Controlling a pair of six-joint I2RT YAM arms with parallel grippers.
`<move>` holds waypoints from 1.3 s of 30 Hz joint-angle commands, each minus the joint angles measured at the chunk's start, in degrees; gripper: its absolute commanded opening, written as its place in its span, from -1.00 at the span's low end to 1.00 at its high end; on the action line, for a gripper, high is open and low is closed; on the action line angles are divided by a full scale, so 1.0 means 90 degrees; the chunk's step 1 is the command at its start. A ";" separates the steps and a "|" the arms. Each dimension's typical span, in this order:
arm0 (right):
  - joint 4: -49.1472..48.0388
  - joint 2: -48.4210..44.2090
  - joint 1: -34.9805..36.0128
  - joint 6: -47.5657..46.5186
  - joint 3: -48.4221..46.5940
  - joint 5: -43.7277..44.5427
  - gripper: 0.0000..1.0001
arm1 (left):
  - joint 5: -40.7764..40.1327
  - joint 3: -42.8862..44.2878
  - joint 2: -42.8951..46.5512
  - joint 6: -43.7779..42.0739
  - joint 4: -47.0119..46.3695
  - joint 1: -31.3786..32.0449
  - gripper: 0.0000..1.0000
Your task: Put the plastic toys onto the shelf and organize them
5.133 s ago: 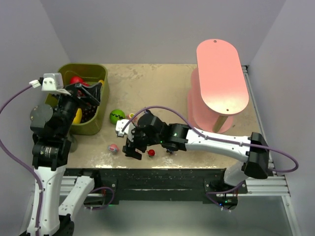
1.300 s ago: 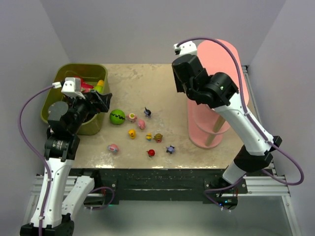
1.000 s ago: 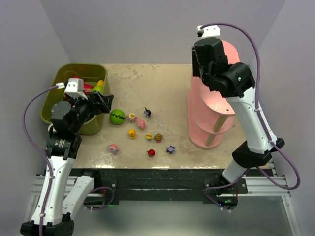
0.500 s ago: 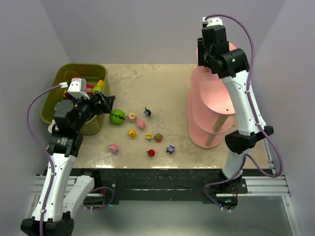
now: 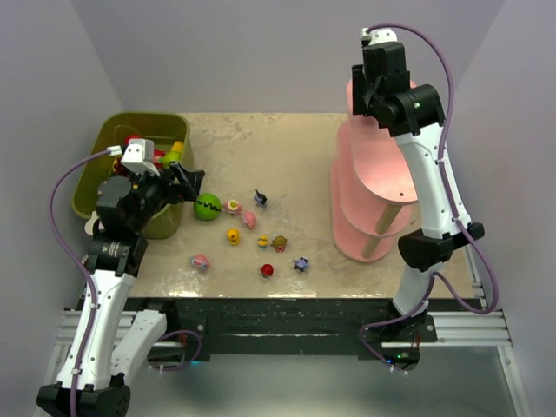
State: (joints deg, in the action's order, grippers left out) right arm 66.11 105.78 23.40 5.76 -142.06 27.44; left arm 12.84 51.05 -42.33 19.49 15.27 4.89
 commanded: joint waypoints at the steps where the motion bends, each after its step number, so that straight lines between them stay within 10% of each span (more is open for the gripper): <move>1: -0.0099 0.0093 -0.0041 -0.0249 -0.0212 -0.0012 -0.13 | 0.0106 -0.0018 -0.0004 0.0022 -0.0270 -0.0035 0.99; 11: -0.0479 0.0024 -0.0041 -0.0308 0.0129 0.0066 0.21 | 0.0106 -0.0018 -0.0024 0.0032 -0.0280 -0.0035 0.99; 39: -0.1407 -0.0972 -0.0041 -0.0337 0.1458 -0.0334 0.09 | 0.0136 -0.0047 -0.0004 0.0042 -0.0280 -0.0035 0.99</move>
State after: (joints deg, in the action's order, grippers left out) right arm 56.12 98.17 23.22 3.99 -129.73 25.71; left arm 13.21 50.70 -42.54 19.51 14.61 4.89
